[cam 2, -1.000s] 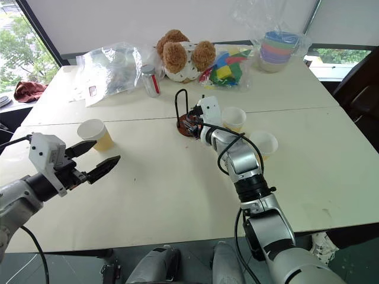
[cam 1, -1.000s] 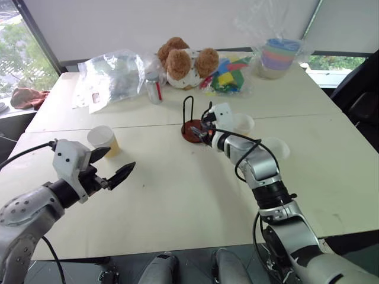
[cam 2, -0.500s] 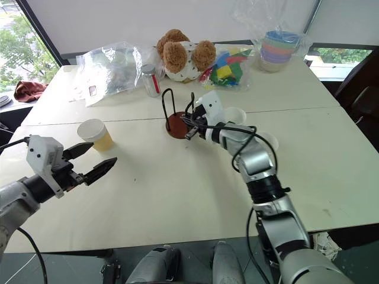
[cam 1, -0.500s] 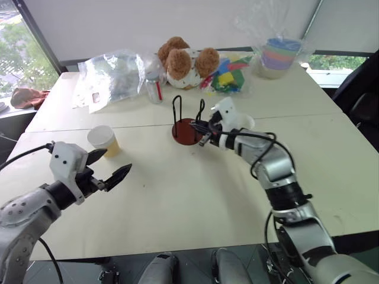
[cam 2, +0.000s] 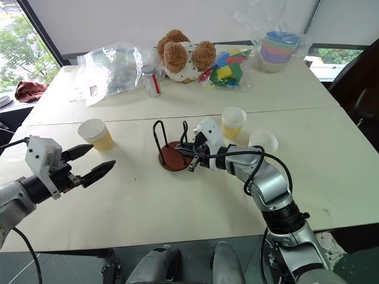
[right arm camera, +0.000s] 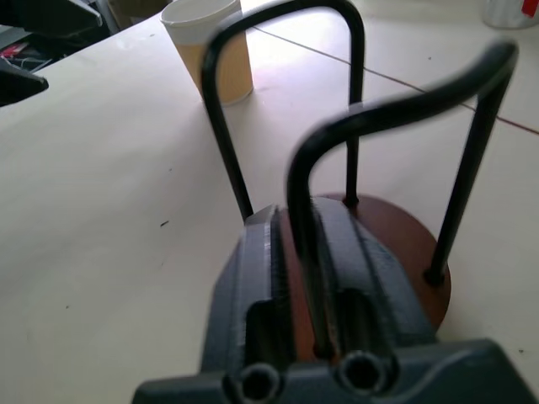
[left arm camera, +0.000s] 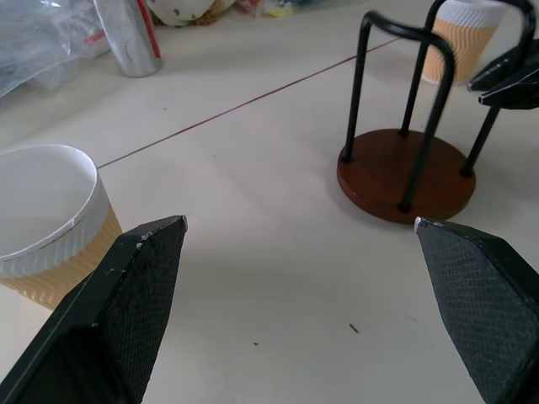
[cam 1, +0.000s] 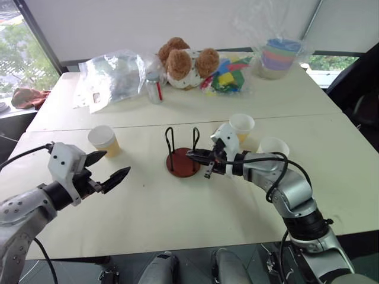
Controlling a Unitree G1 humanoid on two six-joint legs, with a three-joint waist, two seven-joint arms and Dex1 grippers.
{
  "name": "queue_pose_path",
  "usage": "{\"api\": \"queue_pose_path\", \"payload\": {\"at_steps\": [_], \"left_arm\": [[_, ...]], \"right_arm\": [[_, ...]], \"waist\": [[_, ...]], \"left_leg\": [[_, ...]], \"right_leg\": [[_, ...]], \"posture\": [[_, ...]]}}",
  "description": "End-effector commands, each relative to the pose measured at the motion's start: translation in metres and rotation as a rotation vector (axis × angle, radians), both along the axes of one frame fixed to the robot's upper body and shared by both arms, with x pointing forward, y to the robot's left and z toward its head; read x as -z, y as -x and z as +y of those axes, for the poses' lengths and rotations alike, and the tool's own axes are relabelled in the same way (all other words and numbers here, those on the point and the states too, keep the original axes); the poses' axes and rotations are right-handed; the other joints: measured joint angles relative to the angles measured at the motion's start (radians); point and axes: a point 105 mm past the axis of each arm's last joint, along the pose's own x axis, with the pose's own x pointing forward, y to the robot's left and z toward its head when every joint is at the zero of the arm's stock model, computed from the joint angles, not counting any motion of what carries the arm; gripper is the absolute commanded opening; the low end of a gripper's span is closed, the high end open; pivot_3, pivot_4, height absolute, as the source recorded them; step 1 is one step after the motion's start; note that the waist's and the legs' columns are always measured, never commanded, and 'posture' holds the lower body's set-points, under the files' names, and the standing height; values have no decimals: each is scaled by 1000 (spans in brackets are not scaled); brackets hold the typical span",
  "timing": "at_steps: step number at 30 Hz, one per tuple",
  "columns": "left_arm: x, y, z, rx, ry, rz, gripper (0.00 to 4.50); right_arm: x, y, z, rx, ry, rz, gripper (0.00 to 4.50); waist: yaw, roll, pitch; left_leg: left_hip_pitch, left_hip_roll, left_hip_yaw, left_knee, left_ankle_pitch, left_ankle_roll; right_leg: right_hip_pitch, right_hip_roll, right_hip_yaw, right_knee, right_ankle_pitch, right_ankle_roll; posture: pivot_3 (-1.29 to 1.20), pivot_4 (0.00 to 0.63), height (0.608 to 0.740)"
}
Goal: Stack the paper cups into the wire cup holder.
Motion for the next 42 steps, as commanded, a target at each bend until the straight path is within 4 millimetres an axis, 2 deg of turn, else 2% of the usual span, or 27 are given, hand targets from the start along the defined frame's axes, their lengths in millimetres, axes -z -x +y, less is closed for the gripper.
{"api": "queue_pose_path", "payload": {"at_steps": [1,3,6,9,12,16,18,25,31,33,36,41,42], "left_arm": [[-8,-1,-2,20,-8,-42,4500],[-10,-4,-4,40,-7,-43,4500],[-12,-9,-6,71,-9,-43,4500],[-17,-11,-14,152,-8,-27,4500],[-21,-9,-26,265,-20,9,4500],[-34,-1,-39,410,-63,45,4500],[-41,0,-42,451,-79,48,4500],[-49,-11,-55,504,-102,3,4500],[-42,-17,-55,465,-91,-21,4500],[-42,-17,-55,450,-88,-36,4500],[-40,-15,-50,426,-89,-32,4500],[-40,-16,-42,394,-107,-30,4500],[-40,-17,-41,389,-109,-33,4500]], "right_arm": [[-12,10,4,-21,-17,-49,2581],[-15,14,0,-29,-18,-38,3557],[-18,25,-11,-71,10,-8,3557],[-17,45,-38,-153,126,46,3557],[-25,56,-67,-203,245,83,3557],[-59,41,-114,-88,308,70,3557],[-69,36,-133,-43,355,65,3557],[-60,17,-176,17,574,54,3557],[-50,8,-187,14,616,80,3557],[-38,-2,-193,36,632,93,3557],[-33,-6,-192,26,629,105,2657],[-27,-8,-191,-13,643,121,189],[-27,-8,-189,-21,642,121,80]], "waist": [[0,0,0],[0,0,0],[1,0,0],[8,0,0],[18,0,0],[15,0,1],[17,0,1],[19,0,2],[17,1,2],[17,0,2],[18,1,2],[20,1,3],[21,1,3]], "left_leg": [[0,0,0,0,0,0],[0,0,0,0,0,0],[0,0,0,0,-1,1],[0,-1,0,0,-2,3],[0,-1,0,1,-3,5],[0,1,1,1,-3,6],[0,1,2,1,-3,6],[0,2,4,1,-2,4],[0,2,4,1,-1,1],[0,2,4,1,-1,1],[0,2,4,1,-1,1],[-1,2,4,1,-1,1],[-1,2,4,1,-1,1]], "right_leg": [[0,0,0,0,0,0],[0,0,0,0,0,0],[0,0,0,0,0,0],[1,0,-1,-1,0,0],[1,0,-2,-2,0,0],[2,0,-2,-2,0,0],[1,0,-2,-2,0,0],[2,0,-2,-2,0,0],[1,0,-1,-2,0,0],[1,0,-1,-2,0,0],[1,0,-1,-2,0,0],[0,0,0,-2,0,0],[0,0,0,-2,0,0]], "posture": [[0,150,740],[0,150,740],[0,150,740],[0,150,740],[0,150,740],[0,150,740],[0,150,740],[0,150,740],[0,150,740],[0,150,740],[0,150,740],[0,150,740],[0,150,740]]}}
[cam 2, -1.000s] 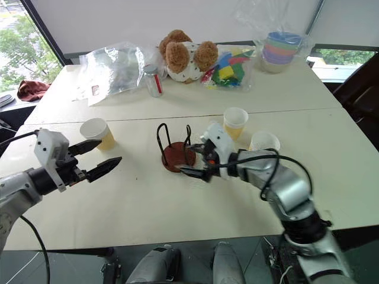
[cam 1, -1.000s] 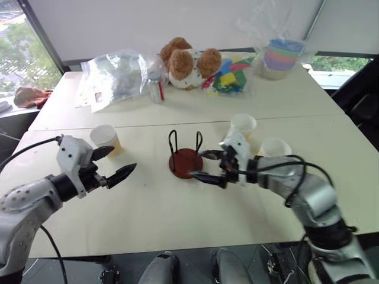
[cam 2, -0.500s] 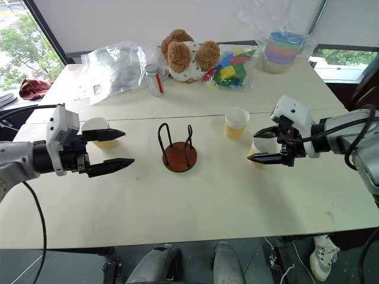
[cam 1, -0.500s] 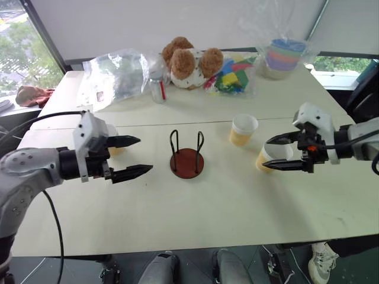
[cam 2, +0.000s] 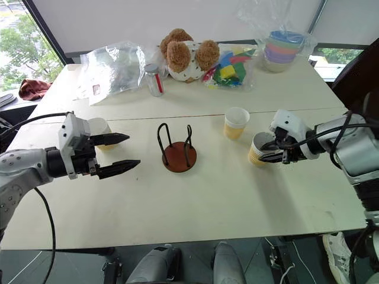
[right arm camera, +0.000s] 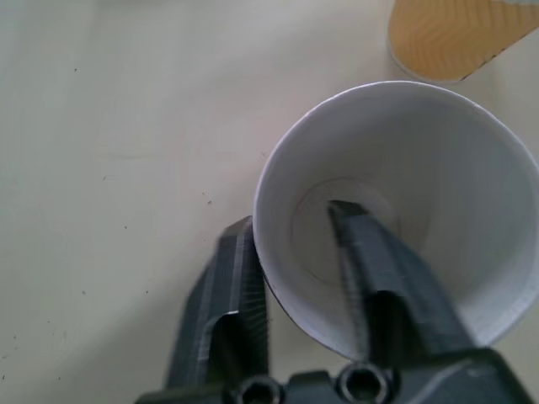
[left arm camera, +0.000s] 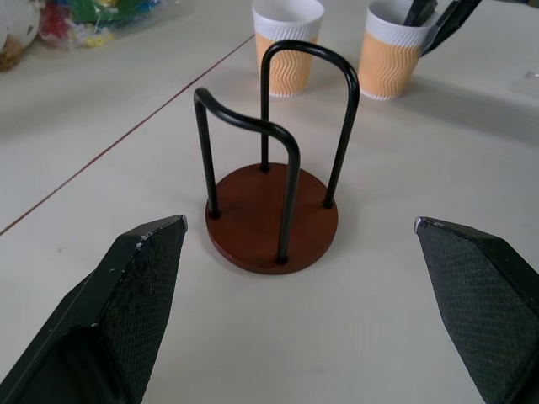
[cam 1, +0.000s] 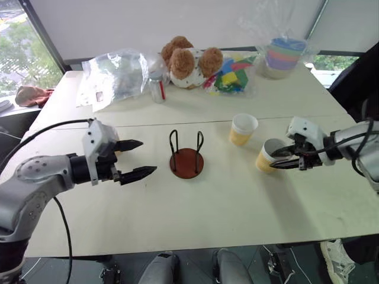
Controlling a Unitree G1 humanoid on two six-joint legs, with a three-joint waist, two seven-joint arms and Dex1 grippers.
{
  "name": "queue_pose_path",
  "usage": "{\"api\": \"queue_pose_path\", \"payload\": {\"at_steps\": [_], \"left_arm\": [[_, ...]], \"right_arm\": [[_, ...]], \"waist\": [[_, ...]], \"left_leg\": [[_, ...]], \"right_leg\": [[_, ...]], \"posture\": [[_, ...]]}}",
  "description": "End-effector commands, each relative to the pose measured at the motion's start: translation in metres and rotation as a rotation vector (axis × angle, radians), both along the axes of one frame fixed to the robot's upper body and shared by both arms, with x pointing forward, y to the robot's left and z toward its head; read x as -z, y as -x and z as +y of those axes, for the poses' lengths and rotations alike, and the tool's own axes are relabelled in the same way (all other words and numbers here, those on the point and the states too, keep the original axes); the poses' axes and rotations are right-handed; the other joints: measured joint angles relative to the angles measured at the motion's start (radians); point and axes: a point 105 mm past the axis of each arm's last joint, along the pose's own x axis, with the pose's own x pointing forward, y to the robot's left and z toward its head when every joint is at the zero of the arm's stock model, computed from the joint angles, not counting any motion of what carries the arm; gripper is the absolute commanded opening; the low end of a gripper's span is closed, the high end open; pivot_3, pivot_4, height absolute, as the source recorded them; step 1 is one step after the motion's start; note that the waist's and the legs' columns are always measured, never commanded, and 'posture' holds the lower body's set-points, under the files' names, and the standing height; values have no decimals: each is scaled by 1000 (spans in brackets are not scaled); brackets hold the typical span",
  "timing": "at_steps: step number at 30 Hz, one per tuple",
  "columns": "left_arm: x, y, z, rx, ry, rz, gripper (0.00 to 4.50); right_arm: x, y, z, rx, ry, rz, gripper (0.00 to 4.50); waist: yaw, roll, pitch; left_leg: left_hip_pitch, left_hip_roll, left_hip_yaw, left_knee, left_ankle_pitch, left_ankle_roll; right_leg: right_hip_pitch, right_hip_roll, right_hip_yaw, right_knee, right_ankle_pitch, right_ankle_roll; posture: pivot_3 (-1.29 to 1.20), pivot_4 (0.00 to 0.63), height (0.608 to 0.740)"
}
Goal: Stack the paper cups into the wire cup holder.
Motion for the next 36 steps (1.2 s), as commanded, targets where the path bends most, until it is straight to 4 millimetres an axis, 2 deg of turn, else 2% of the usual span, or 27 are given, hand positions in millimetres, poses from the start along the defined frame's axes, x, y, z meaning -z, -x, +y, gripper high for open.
{"api": "queue_pose_path", "payload": {"at_steps": [1,3,6,8,13,16,18,21,25,30,36], "left_arm": [[-15,-1,8,-32,-16,-79,4500],[-15,-1,9,-38,-18,-79,4500],[-12,-1,16,-59,-25,-66,4500],[-11,-2,22,-74,-34,-56,4500],[-6,-3,33,-81,-66,-17,4500],[-8,-6,36,-79,-66,-16,4500],[-9,-6,35,-68,-62,-14,4500],[-11,-5,33,-54,-52,-14,4500],[-10,-2,33,-67,-58,-17,4500],[-7,1,28,-76,-49,-24,4500],[-3,3,26,-88,-44,-18,4500]], "right_arm": [[-11,-3,5,-37,3,-40,80],[-12,-4,6,-46,4,-38,80],[-29,-2,8,-99,31,-60,80],[-50,-5,9,-118,40,-102,80],[-140,-13,7,-168,163,-302,80],[-171,-16,30,-277,178,-400,80],[-184,-16,63,-397,83,-438,80],[-183,-2,113,-611,-91,-383,80],[-165,3,150,-760,-173,-289,80],[-145,0,174,-859,-148,-249,80],[-136,-2,196,-941,-99,-228,80]], "waist": [[0,0,0],[0,0,0],[0,0,0],[-3,2,1],[-18,5,4],[-24,5,3],[-31,4,3],[-42,3,3],[-38,4,3],[-23,4,3],[-27,4,3]], "left_leg": [[0,0,0,0,0,0],[0,0,0,0,0,0],[0,0,0,0,0,0],[0,0,0,0,0,0],[0,0,1,-1,0,0],[-1,0,0,-3,0,0],[0,1,1,-2,-1,-1],[0,1,2,-1,-1,-2],[-1,2,1,-1,-1,-2],[-2,1,1,-1,-1,-2],[-2,1,2,0,-1,-2]], "right_leg": [[0,0,0,0,0,0],[0,0,0,0,0,0],[0,0,0,0,0,0],[0,0,0,0,0,0],[-1,1,1,1,0,0],[-2,1,0,0,0,0],[-2,1,0,0,0,0],[-2,1,3,1,0,0],[-4,1,3,2,0,0],[-5,1,4,2,0,0],[-6,1,5,4,0,0]], "posture": [[0,150,740],[0,150,740],[0,150,740],[0,150,740],[0,150,740],[0,150,740],[0,150,740],[0,150,740],[0,150,740],[0,150,740],[0,150,740]]}}
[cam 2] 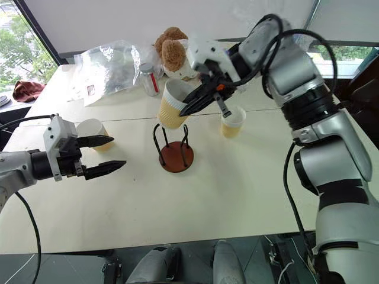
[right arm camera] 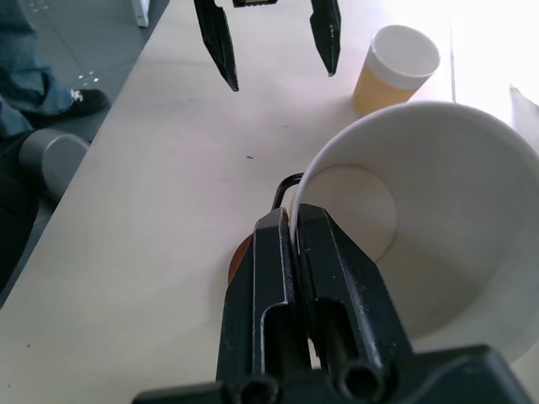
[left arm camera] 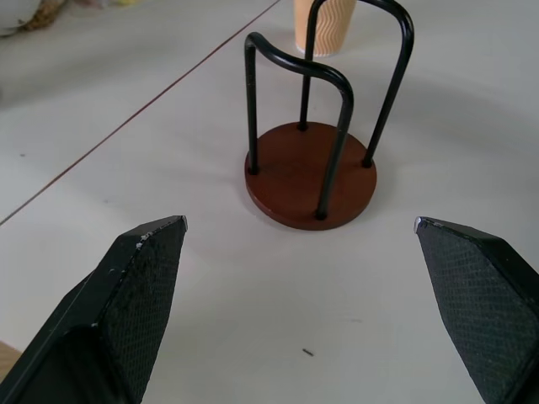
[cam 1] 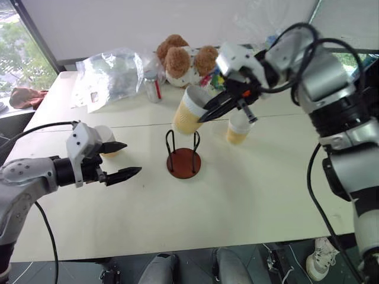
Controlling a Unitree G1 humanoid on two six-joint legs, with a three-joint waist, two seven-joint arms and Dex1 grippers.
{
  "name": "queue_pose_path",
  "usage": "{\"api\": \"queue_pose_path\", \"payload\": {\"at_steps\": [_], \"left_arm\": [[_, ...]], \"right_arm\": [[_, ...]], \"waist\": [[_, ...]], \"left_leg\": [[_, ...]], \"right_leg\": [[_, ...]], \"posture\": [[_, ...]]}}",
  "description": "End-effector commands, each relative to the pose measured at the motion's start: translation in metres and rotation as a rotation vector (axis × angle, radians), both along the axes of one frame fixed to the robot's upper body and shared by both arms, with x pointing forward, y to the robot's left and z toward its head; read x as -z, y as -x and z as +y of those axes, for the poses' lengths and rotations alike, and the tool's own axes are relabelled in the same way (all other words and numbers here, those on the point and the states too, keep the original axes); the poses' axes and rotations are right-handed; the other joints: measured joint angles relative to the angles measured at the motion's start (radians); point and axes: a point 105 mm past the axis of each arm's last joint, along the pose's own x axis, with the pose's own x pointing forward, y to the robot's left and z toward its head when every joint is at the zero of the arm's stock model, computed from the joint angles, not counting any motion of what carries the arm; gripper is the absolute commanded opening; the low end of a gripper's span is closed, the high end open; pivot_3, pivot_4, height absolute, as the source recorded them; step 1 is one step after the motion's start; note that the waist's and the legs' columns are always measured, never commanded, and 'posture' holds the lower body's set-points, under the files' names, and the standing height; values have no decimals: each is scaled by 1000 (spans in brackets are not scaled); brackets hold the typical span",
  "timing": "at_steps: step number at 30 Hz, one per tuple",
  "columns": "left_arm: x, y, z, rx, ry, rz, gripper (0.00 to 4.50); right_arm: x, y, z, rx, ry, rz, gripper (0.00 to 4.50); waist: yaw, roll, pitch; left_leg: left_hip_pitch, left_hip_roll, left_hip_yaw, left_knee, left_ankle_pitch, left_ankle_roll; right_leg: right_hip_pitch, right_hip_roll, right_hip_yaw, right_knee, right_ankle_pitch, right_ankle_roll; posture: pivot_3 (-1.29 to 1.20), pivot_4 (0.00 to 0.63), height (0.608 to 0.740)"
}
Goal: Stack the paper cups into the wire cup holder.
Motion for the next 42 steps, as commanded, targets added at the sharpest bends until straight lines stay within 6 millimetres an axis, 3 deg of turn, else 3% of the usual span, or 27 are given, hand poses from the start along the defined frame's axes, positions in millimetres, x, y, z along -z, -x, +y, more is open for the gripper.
{"api": "queue_pose_path", "payload": {"at_steps": [1,13,16,19,21,25,28,33,36,42], "left_arm": [[-10,2,0,-7,1,-47,4500],[-7,5,-1,-28,3,-54,4500],[-8,4,-2,-31,4,-59,4500],[-9,4,-2,-32,4,-61,4500],[-10,3,-2,-33,5,-63,4500],[-12,2,-2,-27,4,-69,4500],[-25,3,-6,-4,40,-87,4500],[-45,9,-16,79,5,-90,4500],[-50,9,-19,100,-12,-95,4500],[-47,4,-21,108,-26,-86,4500]], "right_arm": [[-13,5,13,-73,15,-70,80],[7,-6,24,-124,141,-102,80],[8,-8,26,-122,146,-105,934],[-1,-11,26,-103,105,-106,2387],[-9,-11,24,-86,71,-96,2387],[-24,-20,1,22,11,-91,2387],[-20,-34,-29,146,25,-99,2387],[15,-54,-89,354,153,-79,2387],[30,-60,-102,409,195,-78,2387],[51,-72,-107,466,217,-77,2387]], "waist": [[-1,0,0],[-3,0,0],[-4,0,0],[-4,0,0],[-3,0,0],[1,0,0],[6,-1,0],[0,-2,-1],[-8,-1,0],[-32,-1,0]], "left_leg": [[0,0,0,0,0,0],[0,0,5,0,0,-1],[0,0,6,0,1,-1],[0,0,7,0,1,-1],[0,0,7,0,1,-1],[0,0,7,0,1,-1],[0,0,7,1,1,-1],[0,0,9,1,0,-1],[1,0,12,0,1,-1],[1,3,16,0,1,-1]], "right_leg": [[0,0,0,1,0,0],[-8,0,6,11,0,0],[-8,1,7,11,0,0],[-8,1,8,12,0,0],[-8,1,8,12,0,0],[-8,1,8,12,0,0],[-7,1,8,11,0,0],[-8,1,8,12,0,0],[-9,1,10,13,0,0],[-11,3,13,14,0,0]], "posture": [[0,150,740],[0,150,740],[0,150,740],[0,150,740],[0,150,740],[0,150,740],[0,150,740],[0,150,740],[0,150,740],[0,150,740]]}}
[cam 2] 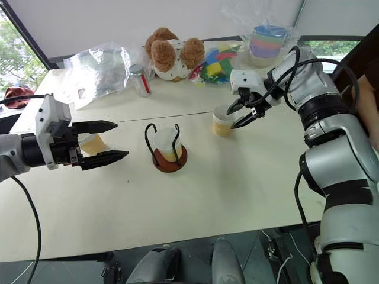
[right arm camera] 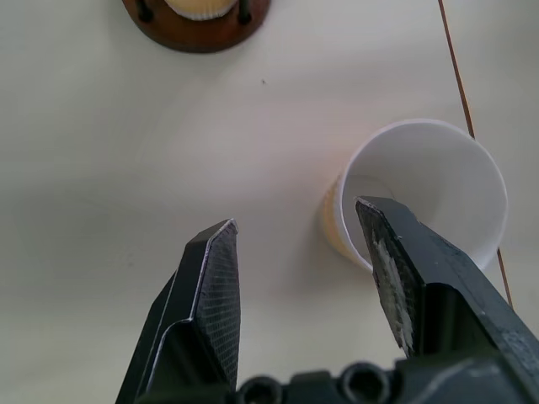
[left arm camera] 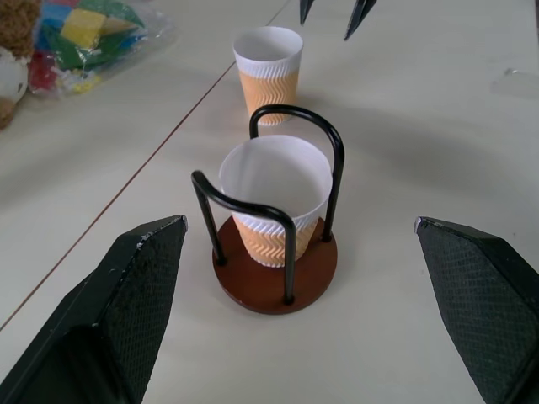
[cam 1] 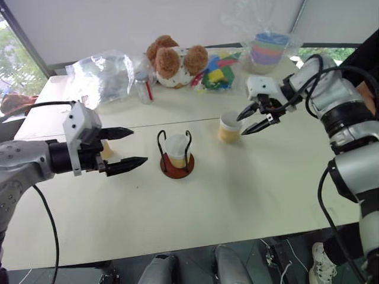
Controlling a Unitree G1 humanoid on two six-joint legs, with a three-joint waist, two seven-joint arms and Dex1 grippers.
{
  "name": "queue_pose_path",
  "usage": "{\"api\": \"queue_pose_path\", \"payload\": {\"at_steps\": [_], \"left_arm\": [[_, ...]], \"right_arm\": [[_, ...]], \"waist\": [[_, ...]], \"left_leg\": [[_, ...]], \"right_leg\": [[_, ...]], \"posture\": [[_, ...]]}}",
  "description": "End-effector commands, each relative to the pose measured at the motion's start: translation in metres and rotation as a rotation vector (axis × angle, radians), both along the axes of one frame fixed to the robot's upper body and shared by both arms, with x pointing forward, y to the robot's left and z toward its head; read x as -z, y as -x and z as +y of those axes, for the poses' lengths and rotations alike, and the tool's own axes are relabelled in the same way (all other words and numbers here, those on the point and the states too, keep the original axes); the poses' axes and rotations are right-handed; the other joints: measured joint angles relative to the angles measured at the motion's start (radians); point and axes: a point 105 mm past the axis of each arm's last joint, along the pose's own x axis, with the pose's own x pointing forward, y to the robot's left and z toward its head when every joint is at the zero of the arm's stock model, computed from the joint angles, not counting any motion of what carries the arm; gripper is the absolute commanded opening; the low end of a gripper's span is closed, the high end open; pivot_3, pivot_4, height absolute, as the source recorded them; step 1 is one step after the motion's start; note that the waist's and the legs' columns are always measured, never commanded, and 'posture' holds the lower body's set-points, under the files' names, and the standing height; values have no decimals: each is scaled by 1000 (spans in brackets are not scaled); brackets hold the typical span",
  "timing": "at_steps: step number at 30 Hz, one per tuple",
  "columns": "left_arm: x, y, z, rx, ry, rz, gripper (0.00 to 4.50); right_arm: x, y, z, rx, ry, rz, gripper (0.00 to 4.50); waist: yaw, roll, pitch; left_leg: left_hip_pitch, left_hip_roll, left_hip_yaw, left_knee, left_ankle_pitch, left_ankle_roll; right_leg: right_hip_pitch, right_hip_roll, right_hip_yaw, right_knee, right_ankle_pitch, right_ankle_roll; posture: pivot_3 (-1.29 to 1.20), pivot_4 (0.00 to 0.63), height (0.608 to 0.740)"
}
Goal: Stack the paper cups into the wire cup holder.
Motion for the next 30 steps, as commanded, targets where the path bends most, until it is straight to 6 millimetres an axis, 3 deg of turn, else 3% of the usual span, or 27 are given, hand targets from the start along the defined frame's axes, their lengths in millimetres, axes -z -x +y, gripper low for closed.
{"api": "queue_pose_path", "payload": {"at_steps": [1,10,13,16,22,25,27,30], "left_arm": [[1,-1,0,3,-29,-4,4500],[7,2,1,-23,-25,15,4500],[7,3,2,-34,-25,11,4500],[7,4,3,-43,-25,10,4500],[9,4,4,-55,-25,7,4500],[11,3,9,-73,-32,12,4500],[12,4,17,-95,-44,25,4500],[12,4,24,-107,-53,29,4500]], "right_arm": [[-3,-8,5,10,-13,-58,2387],[14,-19,16,37,-1,-67,2387],[22,-20,14,52,36,-62,1587],[24,-22,12,61,48,-69,33],[23,-24,14,68,39,-85,33],[2,-26,13,62,25,-158,33],[-41,-24,23,18,-17,-258,33],[-86,-10,42,-91,-60,-329,33]], "waist": [[0,0,0],[6,0,0],[5,0,0],[4,0,0],[4,0,0],[3,0,0],[2,1,0],[1,2,1]], "left_leg": [[0,0,0,0,0,0],[0,0,0,0,0,0],[0,0,0,1,0,0],[0,0,0,0,0,0],[0,0,0,1,0,0],[0,0,0,1,0,0],[0,0,0,0,0,0],[-1,0,2,-1,0,0]], "right_leg": [[0,0,0,0,0,0],[0,0,0,0,0,0],[1,0,0,-1,0,0],[1,0,0,0,0,0],[1,0,0,0,0,0],[1,0,0,0,0,0],[0,0,0,0,0,0],[-3,1,3,1,0,0]], "posture": [[0,150,740],[0,150,740],[0,150,740],[0,150,740],[0,150,740],[0,150,740],[0,150,740],[0,150,740]]}}
